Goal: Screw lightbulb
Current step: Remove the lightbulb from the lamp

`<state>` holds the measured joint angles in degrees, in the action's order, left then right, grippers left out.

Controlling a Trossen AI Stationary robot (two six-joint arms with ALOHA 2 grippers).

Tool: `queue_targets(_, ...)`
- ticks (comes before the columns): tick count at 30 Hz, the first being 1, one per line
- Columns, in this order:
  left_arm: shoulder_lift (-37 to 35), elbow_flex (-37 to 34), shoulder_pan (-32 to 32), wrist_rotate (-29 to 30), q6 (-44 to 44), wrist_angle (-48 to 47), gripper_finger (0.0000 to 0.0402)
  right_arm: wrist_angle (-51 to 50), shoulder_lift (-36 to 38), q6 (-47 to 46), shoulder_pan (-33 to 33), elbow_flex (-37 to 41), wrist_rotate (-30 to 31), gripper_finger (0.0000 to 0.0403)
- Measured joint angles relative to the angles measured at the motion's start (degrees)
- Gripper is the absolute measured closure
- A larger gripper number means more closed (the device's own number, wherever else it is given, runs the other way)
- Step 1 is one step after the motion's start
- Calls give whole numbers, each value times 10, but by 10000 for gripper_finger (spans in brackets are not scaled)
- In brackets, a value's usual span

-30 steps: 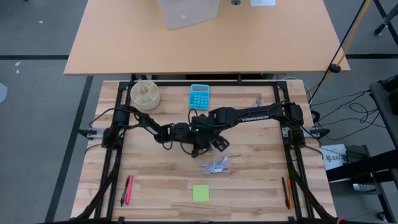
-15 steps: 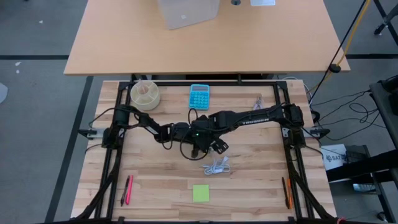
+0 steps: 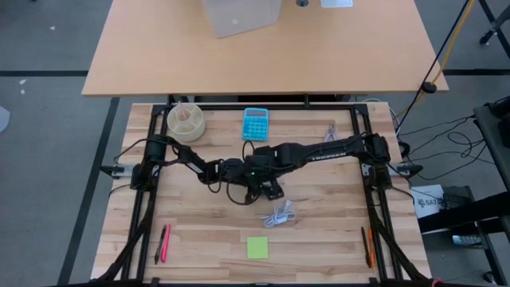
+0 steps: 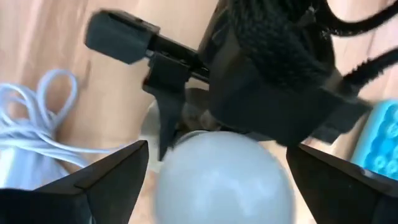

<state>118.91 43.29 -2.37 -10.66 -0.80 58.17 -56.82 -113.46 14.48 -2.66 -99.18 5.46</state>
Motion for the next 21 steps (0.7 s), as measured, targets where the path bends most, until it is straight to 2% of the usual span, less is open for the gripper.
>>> queue_targets(14, 0, -1, -1, 1, 5, 2, 204, -39, 30, -291, 0, 0, -14, 28)
queue_targets(18, 0, -1, -1, 2, 5, 2, 204, -37, 30, -377, 1, 1, -48, 28)
queue_targets(21, 0, -1, -1, 4, 5, 2, 204, -28, 28, -425, 1, 1, -50, 28)
